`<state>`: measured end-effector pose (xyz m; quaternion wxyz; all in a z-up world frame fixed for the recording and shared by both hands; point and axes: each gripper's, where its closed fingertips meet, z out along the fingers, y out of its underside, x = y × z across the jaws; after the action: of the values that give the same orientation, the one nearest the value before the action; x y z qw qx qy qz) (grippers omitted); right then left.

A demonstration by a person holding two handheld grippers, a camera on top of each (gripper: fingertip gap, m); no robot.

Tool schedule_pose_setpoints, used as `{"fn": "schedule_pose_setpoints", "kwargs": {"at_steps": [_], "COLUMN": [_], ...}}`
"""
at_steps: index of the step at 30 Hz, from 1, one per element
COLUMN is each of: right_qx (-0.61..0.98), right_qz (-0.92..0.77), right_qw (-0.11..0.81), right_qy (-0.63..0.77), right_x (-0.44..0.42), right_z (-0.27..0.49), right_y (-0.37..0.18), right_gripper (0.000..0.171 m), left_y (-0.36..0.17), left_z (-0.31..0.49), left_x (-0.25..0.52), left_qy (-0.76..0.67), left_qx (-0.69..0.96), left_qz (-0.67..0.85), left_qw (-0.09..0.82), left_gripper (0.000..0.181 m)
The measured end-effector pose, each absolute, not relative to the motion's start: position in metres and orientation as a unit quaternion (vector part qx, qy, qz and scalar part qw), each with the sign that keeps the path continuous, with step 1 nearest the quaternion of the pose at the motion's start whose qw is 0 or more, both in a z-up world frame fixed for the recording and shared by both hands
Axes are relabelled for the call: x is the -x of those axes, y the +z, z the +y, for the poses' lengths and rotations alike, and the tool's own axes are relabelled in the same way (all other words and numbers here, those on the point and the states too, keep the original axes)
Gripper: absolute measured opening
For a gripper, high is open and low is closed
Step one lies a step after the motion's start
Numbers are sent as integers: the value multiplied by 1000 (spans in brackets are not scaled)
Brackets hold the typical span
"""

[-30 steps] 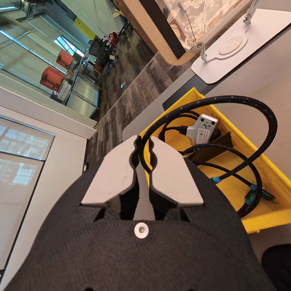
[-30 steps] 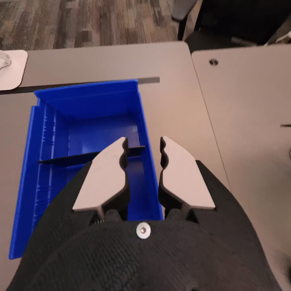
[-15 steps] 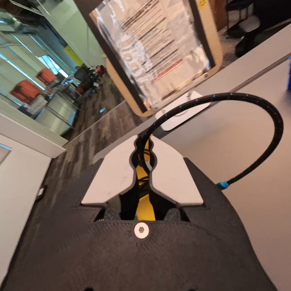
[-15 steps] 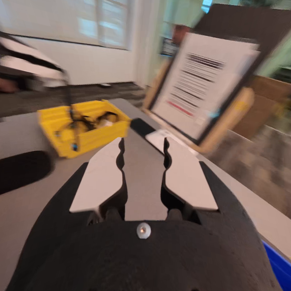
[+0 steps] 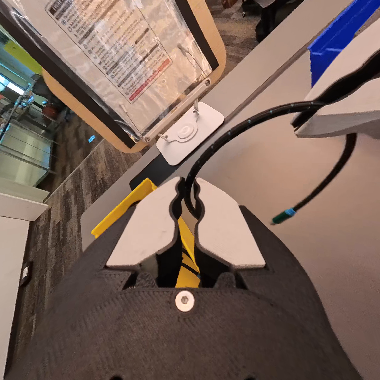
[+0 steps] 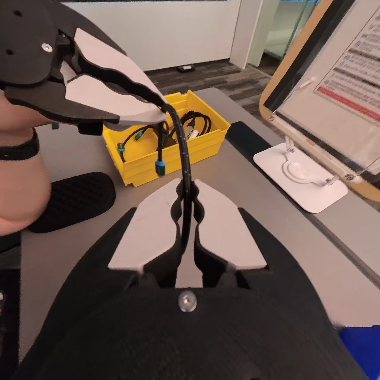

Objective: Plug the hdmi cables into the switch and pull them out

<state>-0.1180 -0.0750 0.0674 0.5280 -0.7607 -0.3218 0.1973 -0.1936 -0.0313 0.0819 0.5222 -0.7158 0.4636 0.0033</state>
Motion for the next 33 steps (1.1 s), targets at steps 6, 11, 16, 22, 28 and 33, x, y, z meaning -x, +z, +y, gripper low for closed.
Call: {"fn": "schedule_pose_setpoints", "kwargs": {"at_steps": [6, 11, 16, 22, 28, 33], "right_qx": [782, 819, 874, 919, 949, 949], "right_qz": [-311, -291, -248, -198, -179, -181], "right_qw": [492, 450, 380, 300, 241, 238], "right_qy": [225, 204, 173, 164, 95, 96], "right_x": [111, 90, 55, 21, -9, -10], "right_z": [-78, -71, -53, -46, -46, -46], "right_y": [60, 41, -1, -43, -74, -75], "right_gripper": [6, 6, 6, 6, 6, 6], "left_y": [63, 64, 73, 55, 36, 39], "left_z": [-34, -28, 2, 38, 56, 57], "left_x": [188, 205, 278, 351, 380, 381], "left_qy": [-20, -26, -36, -50, -31, -34], "left_qx": [723, 734, 780, 829, 853, 851], "left_qz": [494, 486, 405, 316, 285, 281], "left_qw": [482, 474, 476, 458, 435, 443], "left_gripper": [12, 26, 31, 32, 30, 29]}}
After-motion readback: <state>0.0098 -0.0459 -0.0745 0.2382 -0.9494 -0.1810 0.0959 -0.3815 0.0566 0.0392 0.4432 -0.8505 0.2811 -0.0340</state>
